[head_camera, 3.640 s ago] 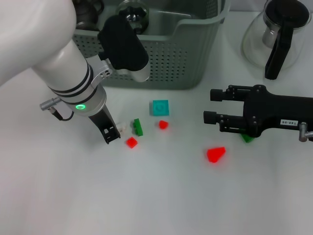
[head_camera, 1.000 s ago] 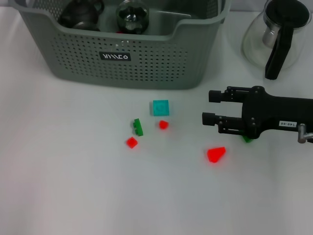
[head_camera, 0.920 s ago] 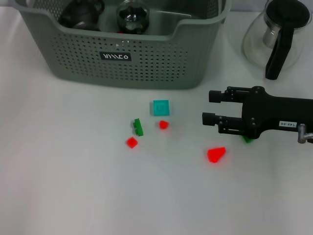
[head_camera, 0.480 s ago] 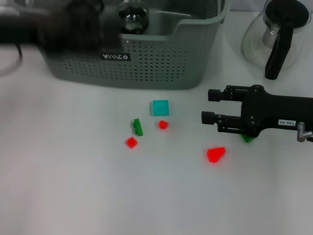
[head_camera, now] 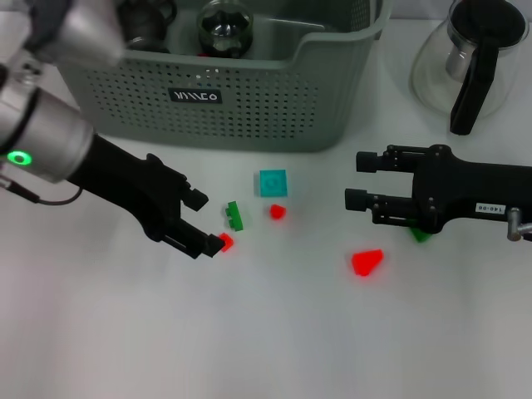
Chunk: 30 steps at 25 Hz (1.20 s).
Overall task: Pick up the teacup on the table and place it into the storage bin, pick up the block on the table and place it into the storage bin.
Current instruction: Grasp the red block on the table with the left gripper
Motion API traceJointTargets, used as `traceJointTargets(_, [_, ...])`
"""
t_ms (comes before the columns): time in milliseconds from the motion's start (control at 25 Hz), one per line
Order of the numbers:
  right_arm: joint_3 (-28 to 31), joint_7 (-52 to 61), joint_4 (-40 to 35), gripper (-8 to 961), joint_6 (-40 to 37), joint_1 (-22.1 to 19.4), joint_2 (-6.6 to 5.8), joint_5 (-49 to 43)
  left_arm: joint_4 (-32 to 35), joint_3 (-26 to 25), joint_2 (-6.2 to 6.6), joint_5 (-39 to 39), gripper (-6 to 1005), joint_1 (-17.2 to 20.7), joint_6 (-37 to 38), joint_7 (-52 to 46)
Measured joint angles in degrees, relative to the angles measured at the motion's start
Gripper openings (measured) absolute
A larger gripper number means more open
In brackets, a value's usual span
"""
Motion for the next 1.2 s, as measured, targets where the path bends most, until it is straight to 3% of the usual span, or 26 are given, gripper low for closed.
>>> traceJointTargets(80, [0.00,0.01,-0.01,674,0.05,0.02,0.03,0.04,1.73,4.38,-0.65,1.68,758,0.48,-2.14,-2.48])
traceJointTargets(320, [0.00,0.01,-0.05,674,0.11,0.14,0.05,0.13,1.91,15.40,-0.34,5.81,750,0.43,-9.11,-12.01])
traceJointTargets(600, [0.00,0.01,-0.05,675,0.22,0.42,0.04,0.14,1.57,27.14,-0.49,11.96,742,-1.18,-14.65,-30.64])
traceJointTargets(960, [0.00,-0.21,-0.05,675,0.32,0.47,0.04,0.13,1.11,33.12,-0.67,12.62,731,-1.96,-15.29,-36.26])
traceJointTargets(1200, [0.00,-0.40,0.04,675,0.41,0.46,0.06,-0.04,-1.06,34.07,-0.70,12.46,724,-3.13,-16.03,-37.66])
